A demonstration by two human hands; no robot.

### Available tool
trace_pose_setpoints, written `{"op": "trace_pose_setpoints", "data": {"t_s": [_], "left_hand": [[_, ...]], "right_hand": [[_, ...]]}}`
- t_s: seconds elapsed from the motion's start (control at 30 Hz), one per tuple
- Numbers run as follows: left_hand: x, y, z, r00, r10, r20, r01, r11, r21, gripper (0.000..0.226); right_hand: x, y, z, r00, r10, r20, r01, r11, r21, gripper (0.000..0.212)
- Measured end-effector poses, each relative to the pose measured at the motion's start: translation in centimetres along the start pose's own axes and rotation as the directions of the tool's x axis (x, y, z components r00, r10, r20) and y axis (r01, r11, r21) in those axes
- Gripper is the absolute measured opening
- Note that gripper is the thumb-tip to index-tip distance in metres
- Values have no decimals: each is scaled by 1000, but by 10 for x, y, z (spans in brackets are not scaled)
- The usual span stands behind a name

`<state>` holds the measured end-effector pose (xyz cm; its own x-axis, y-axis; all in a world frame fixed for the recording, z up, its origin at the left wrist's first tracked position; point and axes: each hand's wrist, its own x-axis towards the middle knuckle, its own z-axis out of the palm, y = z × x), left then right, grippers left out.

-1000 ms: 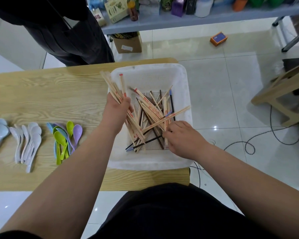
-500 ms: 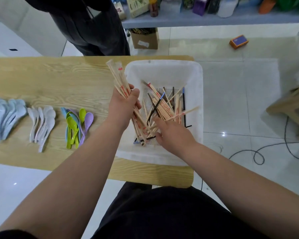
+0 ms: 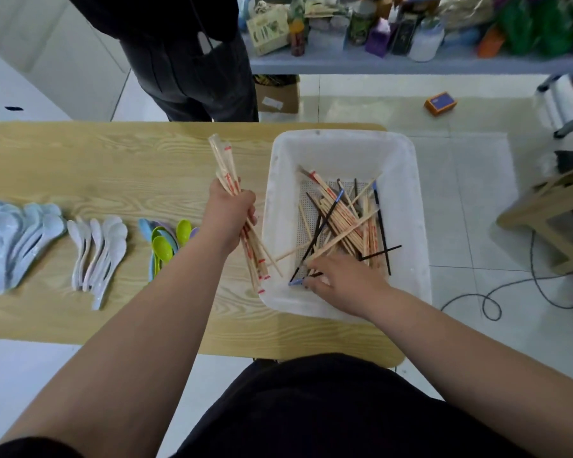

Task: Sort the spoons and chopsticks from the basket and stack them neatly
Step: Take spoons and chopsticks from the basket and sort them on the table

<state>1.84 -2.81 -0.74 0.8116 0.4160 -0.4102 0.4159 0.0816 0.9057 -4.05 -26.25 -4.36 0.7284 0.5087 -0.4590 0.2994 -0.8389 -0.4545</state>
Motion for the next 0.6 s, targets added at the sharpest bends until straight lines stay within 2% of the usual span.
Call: {"op": "trace_pose_setpoints", "data": {"t_s": [0.1,0.17,0.23,0.33,0.37,0.47,0.6], "left_hand": [[10,-2,-14,999,-39,21,39,998,-39,28],[15,-6,-20,997,-66,43,69,995,-73,28],[17,-10,-23,993,-92,78,100,989,-106,28],[15,-18,-21,982,-119,149,139,981,-134,29],[13,-21,-20,977,-128,172,151,980,-133,29],[8,-26,-18,961,-161,225,192,973,-126,29],[8,-26,-24,959,-167,230,209,962,-177,27]], "right_hand": [[-2,-28,10,995,-4,103,2,1000,25,64],[0,-42,18,999,13,51,-18,995,103,62],[6,-53,23,995,91,-35,-76,948,309,52],[21,-67,23,957,289,-1,-214,710,670,37],[27,-70,23,944,330,27,-248,648,720,33],[38,-77,25,902,431,5,-291,600,746,24],[38,-78,25,815,580,-22,-238,368,899,7]]}}
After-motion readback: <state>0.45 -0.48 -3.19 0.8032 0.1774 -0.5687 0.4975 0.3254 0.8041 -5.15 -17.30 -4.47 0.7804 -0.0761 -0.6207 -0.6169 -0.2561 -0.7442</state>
